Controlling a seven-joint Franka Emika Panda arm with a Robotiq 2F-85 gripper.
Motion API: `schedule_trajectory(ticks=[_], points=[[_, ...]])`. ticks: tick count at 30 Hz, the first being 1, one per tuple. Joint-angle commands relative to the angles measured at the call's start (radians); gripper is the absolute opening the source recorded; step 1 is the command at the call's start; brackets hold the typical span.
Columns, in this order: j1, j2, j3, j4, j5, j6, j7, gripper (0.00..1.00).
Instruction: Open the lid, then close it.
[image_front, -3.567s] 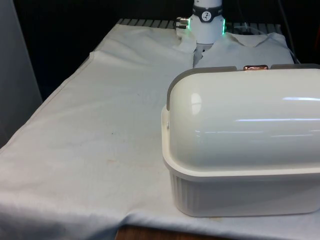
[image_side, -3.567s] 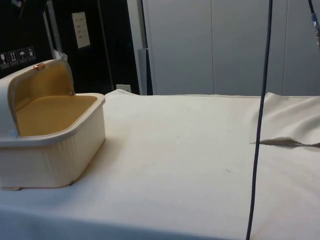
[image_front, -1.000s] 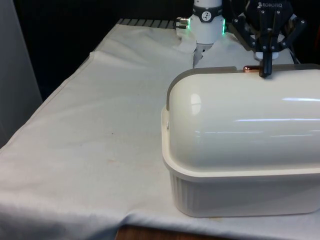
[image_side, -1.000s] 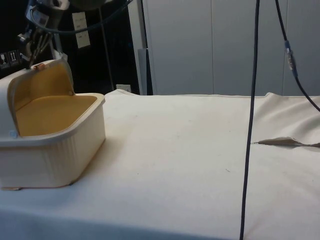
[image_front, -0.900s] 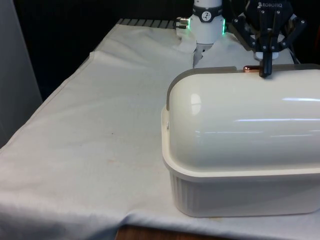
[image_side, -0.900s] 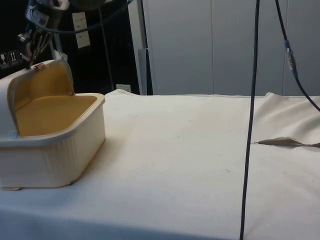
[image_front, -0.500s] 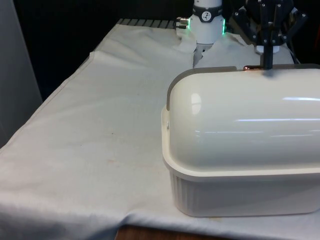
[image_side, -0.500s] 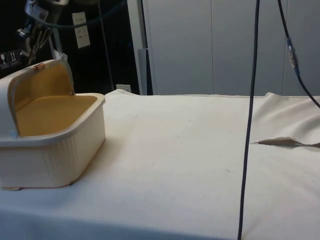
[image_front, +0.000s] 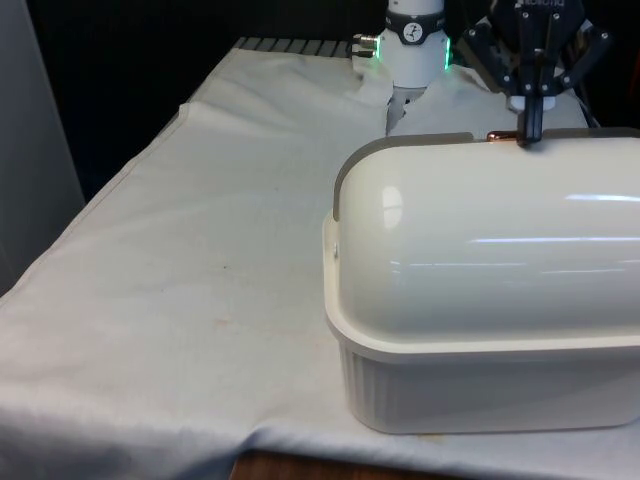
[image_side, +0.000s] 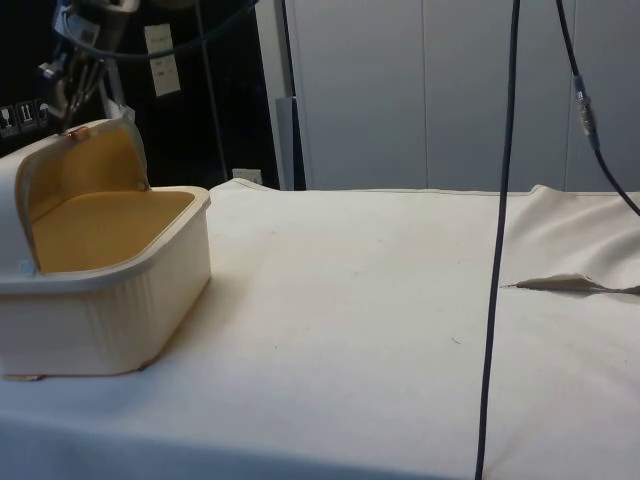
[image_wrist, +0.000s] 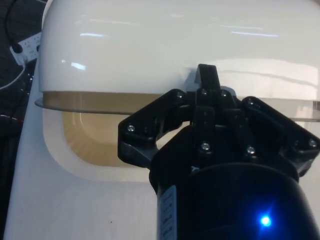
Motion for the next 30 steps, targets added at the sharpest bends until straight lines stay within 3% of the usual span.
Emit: schedule_trajectory(ticks=[1, 30], points=[[0.001, -0.002, -0.002, 0.001, -0.003, -0.014, 0.001, 0.00], [0.000, -0.029, -0.002, -0.007, -0.001, -0.094, -0.007, 0.00]])
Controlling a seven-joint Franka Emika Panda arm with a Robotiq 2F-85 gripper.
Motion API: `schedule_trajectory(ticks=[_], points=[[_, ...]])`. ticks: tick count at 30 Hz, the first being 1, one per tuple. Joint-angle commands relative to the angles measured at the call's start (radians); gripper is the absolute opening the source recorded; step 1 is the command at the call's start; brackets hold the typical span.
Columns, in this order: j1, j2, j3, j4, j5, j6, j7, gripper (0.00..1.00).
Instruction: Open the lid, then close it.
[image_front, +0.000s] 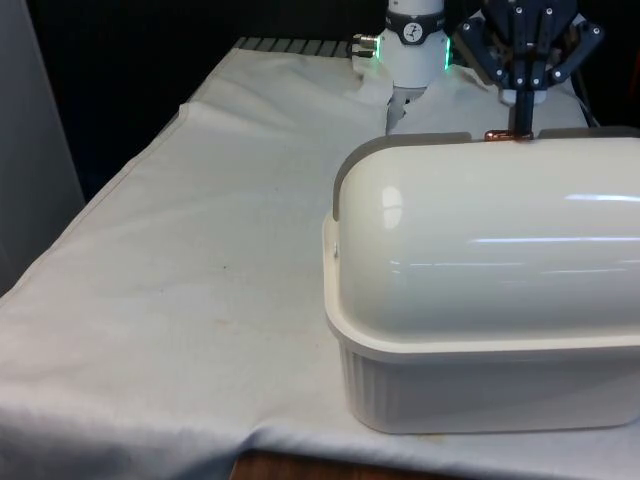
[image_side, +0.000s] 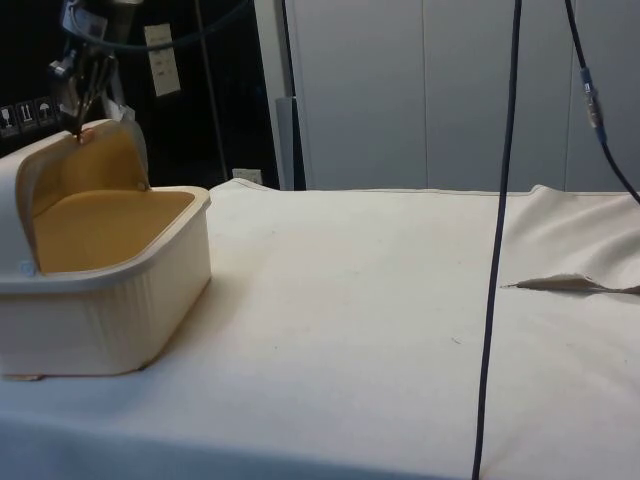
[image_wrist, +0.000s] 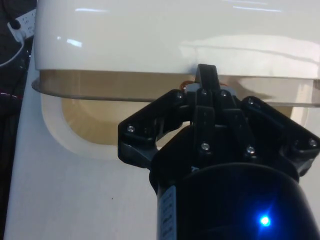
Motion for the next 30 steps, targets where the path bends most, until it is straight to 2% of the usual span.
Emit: schedule_trajectory(ticks=[1, 7, 8, 10, 26, 30], points=[[0.000, -0.004, 0.001, -0.005, 0.001, -0.014, -0.002, 0.00], [0.000, -0.004, 0.002, -0.001, 0.002, -0.050, -0.003, 0.00], [0.000, 0.000, 0.001, 0.002, 0.000, -0.039, 0.000, 0.00], [0.000, -0.006, 0.002, 0.000, 0.002, -0.072, -0.003, 0.00], [0.005, -0.039, 0.003, -0.020, 0.000, -0.189, 0.000, 0.00], [0.006, -0.049, 0.004, -0.027, 0.002, -0.236, -0.003, 0.00]])
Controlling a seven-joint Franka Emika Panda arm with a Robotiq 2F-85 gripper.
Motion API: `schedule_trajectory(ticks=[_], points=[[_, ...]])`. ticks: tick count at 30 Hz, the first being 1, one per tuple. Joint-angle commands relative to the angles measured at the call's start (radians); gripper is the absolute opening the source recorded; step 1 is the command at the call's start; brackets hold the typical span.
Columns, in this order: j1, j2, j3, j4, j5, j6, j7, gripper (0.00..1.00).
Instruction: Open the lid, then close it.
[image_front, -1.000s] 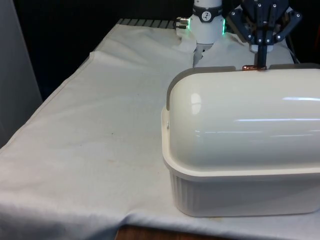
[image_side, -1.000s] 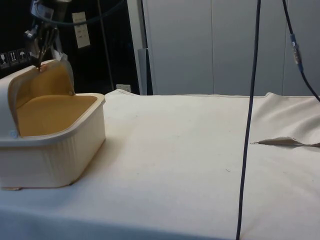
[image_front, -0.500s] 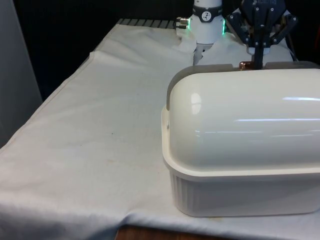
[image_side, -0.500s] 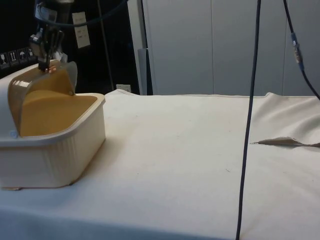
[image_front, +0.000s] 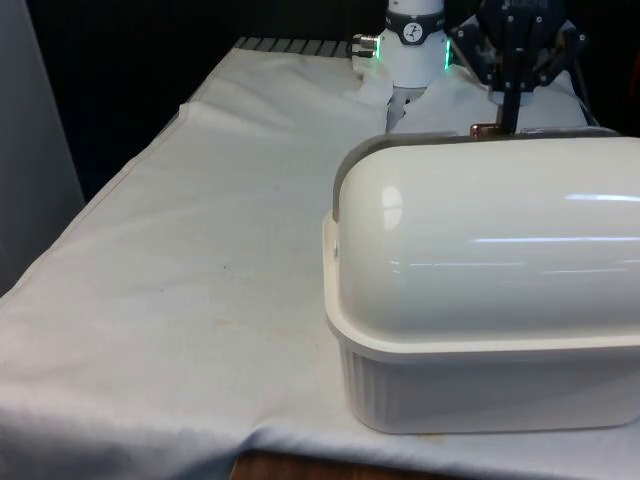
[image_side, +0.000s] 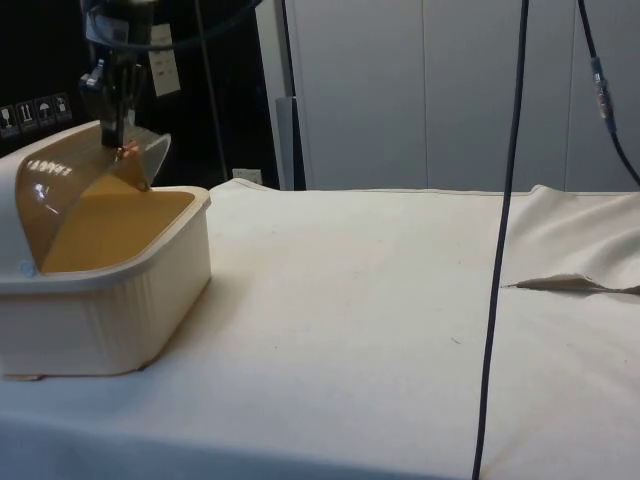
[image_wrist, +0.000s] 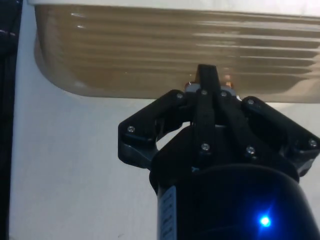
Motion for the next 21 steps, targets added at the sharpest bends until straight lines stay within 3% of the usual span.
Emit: schedule_trajectory(ticks=[1, 4, 20, 21], points=[[0.000, -0.007, 0.001, -0.006, 0.002, -0.023, -0.003, 0.00], [0.000, -0.003, 0.000, 0.000, 0.000, -0.027, 0.000, 0.00], [-0.001, -0.014, 0.009, 0.003, 0.008, -0.178, -0.012, 0.00], [0.001, -0.011, 0.005, 0.003, 0.001, -0.166, -0.005, 0.00]])
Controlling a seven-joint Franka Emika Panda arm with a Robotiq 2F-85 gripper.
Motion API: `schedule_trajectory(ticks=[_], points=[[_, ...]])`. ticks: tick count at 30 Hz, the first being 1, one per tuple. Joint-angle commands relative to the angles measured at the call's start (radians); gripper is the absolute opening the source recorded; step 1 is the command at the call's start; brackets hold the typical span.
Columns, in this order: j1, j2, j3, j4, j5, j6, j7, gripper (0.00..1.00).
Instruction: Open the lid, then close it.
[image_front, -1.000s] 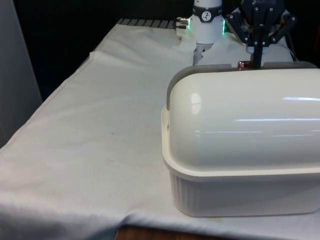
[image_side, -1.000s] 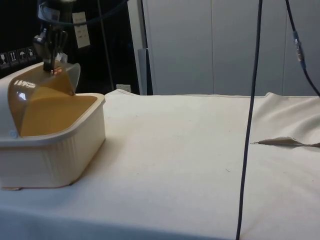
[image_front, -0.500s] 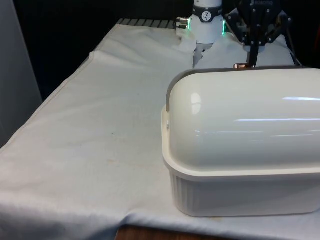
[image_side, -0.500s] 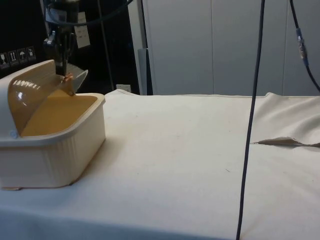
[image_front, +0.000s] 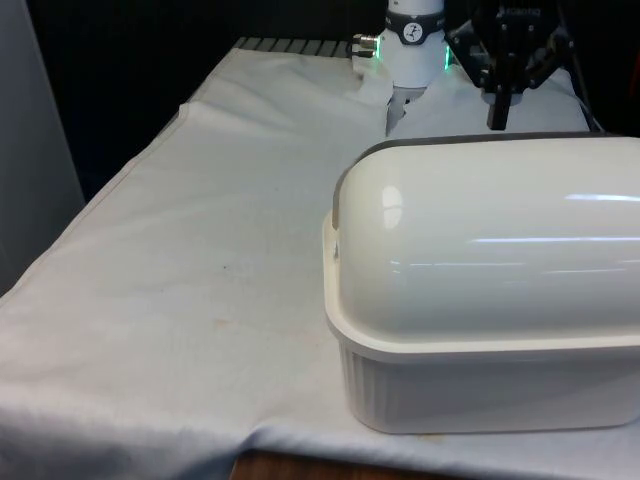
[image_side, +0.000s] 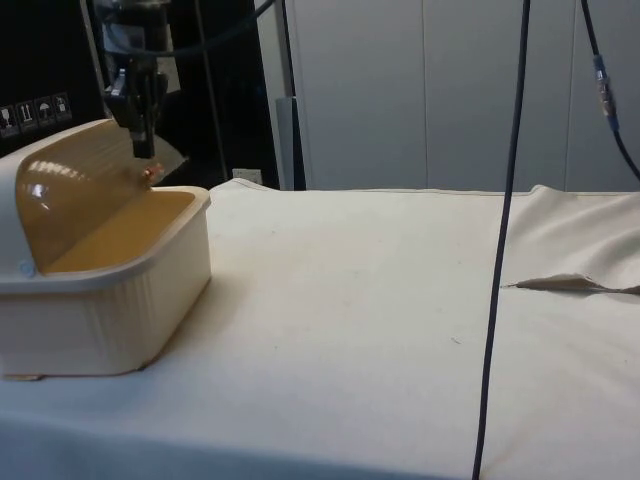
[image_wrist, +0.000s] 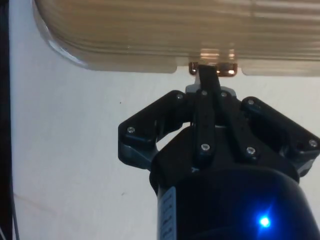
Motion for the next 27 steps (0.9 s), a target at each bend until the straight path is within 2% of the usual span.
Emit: schedule_trajectory(ticks=[1, 8, 9, 10, 16, 17, 19, 27], points=[[-0.002, -0.003, 0.004, 0.000, 0.008, -0.020, -0.008, 0.00], [-0.003, -0.003, 0.006, 0.005, 0.010, -0.081, -0.017, 0.00], [0.000, 0.000, 0.003, 0.006, 0.001, -0.073, -0.010, 0.00], [-0.003, -0.002, 0.007, 0.007, 0.010, -0.097, -0.019, 0.00], [-0.003, -0.002, 0.008, 0.010, 0.010, -0.143, -0.028, 0.00], [0.000, 0.000, 0.004, 0.010, 0.002, -0.127, -0.020, 0.00], [-0.003, -0.001, 0.008, 0.013, 0.011, -0.166, -0.033, 0.00], [-0.002, 0.003, 0.010, 0.008, 0.009, -0.208, -0.040, 0.00]])
